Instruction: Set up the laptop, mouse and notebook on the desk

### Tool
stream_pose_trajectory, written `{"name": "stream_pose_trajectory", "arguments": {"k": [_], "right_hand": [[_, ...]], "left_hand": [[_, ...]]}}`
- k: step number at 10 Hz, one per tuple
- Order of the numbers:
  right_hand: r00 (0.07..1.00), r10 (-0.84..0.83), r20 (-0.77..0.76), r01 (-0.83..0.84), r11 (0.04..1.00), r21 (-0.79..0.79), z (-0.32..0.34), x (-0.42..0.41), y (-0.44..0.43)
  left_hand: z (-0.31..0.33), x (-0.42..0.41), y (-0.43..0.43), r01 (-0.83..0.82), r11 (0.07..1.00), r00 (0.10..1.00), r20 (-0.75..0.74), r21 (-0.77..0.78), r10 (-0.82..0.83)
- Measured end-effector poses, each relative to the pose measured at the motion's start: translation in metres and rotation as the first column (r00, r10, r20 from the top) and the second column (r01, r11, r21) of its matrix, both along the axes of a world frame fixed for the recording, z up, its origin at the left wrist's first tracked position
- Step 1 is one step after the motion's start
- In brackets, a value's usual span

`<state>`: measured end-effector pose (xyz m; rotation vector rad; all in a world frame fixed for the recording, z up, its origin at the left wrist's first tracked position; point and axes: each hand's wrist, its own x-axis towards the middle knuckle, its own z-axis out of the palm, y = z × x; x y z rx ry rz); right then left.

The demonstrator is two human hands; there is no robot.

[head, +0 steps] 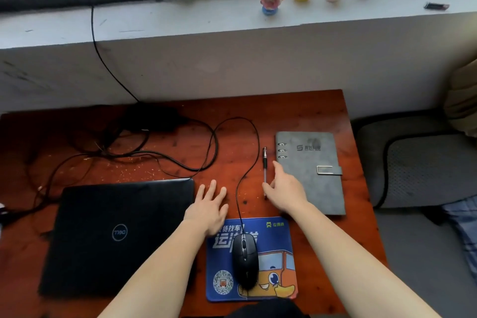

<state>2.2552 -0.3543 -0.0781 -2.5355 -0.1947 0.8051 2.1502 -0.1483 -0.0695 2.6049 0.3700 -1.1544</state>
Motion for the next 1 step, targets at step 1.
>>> {"name": "stream_pose_trajectory", "arguments": {"k": [1], "right_hand": [[0.996,-0.09,-0.025,0.093,0.989,0.117,0.0156,0.0009,-0.0131]], "left_hand": [[0.0055,0.001,-0.0034,0.0,1.0,1.0,0.0,-0.027,0.0]]}}
